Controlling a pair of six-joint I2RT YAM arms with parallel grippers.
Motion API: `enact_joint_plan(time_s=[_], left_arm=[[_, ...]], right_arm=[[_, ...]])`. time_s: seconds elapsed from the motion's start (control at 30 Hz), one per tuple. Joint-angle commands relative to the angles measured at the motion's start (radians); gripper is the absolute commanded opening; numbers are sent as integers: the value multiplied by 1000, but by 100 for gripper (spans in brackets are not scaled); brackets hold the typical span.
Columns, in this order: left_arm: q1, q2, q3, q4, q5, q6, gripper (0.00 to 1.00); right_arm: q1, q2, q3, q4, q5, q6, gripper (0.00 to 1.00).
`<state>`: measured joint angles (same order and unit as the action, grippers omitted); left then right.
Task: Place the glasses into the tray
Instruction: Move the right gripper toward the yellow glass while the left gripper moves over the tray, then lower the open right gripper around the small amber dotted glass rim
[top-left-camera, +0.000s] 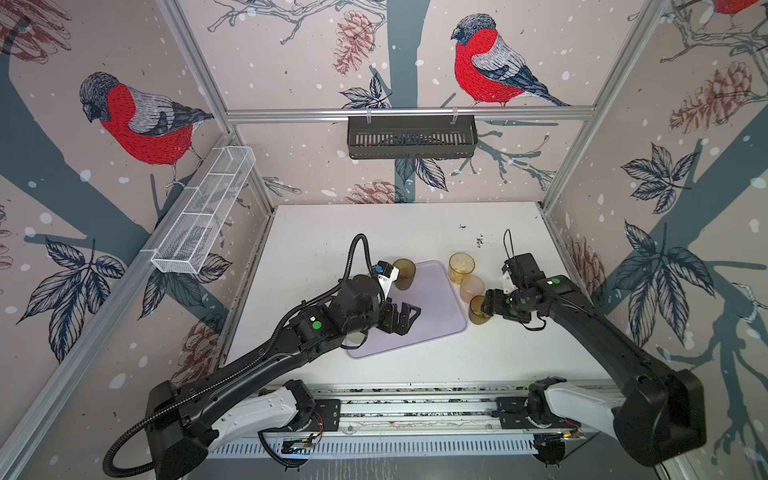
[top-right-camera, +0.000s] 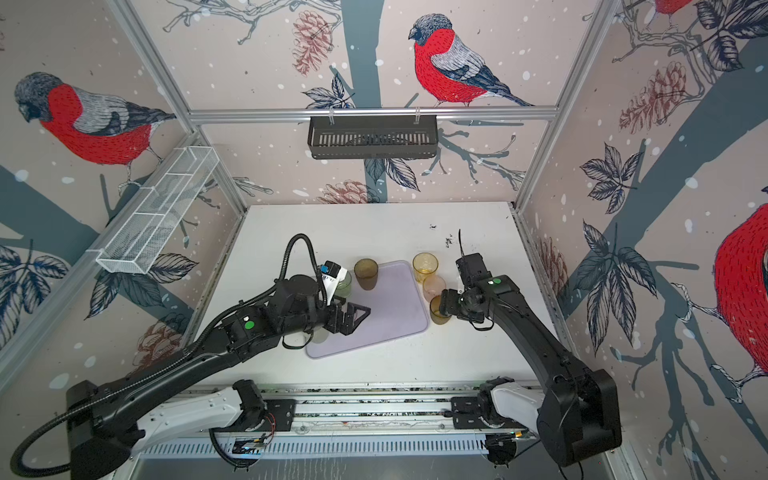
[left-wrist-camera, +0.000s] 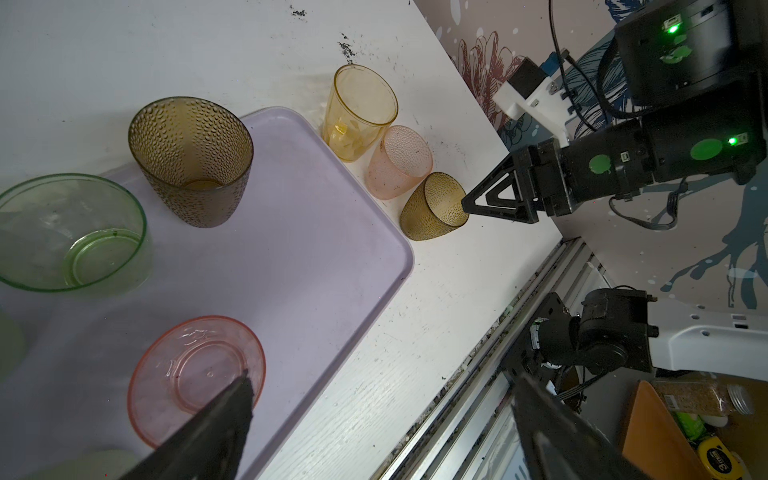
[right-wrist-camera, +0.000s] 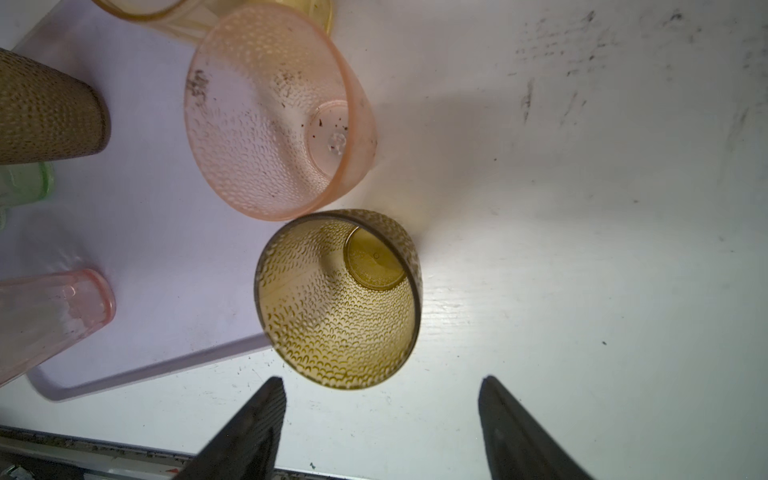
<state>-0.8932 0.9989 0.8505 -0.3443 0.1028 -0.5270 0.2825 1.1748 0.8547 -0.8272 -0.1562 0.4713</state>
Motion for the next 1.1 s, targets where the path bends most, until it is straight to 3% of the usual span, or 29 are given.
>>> enact_joint_plan(time_s=[0.0,1.07], left_arm=[[-3,-7,-3,39,-5,-17,97],[-3,-16,8,27,-6,-31,97]], right_arm=[[-4,6,-15,43,-7,14,73],[-27,25,-46,97,6,-2,48]])
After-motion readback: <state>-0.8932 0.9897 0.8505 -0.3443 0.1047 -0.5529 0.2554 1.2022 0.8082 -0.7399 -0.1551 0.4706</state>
